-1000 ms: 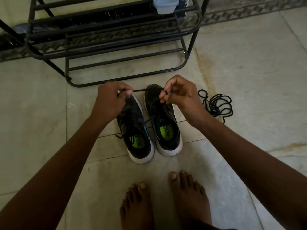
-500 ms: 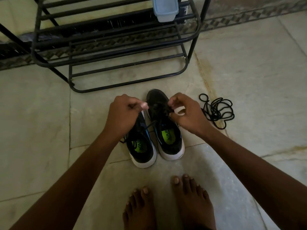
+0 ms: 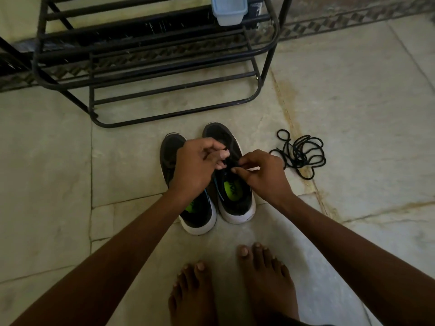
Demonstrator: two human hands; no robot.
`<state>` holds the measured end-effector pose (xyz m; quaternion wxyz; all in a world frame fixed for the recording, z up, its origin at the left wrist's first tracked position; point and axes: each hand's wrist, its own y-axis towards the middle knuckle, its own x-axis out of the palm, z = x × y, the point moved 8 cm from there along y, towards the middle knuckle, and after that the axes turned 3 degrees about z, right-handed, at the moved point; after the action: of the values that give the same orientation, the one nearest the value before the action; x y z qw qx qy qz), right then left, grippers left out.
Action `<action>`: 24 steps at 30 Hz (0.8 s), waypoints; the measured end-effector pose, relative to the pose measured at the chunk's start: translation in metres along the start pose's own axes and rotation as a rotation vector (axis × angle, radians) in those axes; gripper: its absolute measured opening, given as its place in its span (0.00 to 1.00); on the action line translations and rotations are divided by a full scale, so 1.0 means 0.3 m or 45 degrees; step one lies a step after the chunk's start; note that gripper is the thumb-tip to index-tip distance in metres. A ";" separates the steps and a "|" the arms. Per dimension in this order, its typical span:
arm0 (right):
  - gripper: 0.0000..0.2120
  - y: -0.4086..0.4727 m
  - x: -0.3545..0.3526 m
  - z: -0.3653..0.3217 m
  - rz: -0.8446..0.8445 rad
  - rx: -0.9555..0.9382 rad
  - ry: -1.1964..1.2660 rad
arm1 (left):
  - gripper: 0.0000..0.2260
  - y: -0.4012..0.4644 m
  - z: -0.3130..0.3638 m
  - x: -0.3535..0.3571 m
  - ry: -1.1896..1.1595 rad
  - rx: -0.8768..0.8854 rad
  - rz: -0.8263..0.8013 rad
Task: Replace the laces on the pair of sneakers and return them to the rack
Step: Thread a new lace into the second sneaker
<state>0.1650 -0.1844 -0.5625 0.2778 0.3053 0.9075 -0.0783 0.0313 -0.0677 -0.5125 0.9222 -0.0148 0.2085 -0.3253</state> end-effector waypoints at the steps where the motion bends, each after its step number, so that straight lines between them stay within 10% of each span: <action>1: 0.10 -0.007 -0.003 0.008 0.021 0.012 0.042 | 0.05 -0.006 -0.006 0.010 -0.039 -0.026 -0.010; 24: 0.08 -0.020 0.025 0.114 -0.071 0.106 0.344 | 0.08 -0.039 -0.074 0.059 0.147 0.120 0.236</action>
<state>0.1720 -0.1961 -0.5954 0.1378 0.2990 0.9407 -0.0818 0.0280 -0.0853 -0.5375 0.9344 0.0665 0.2463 -0.2486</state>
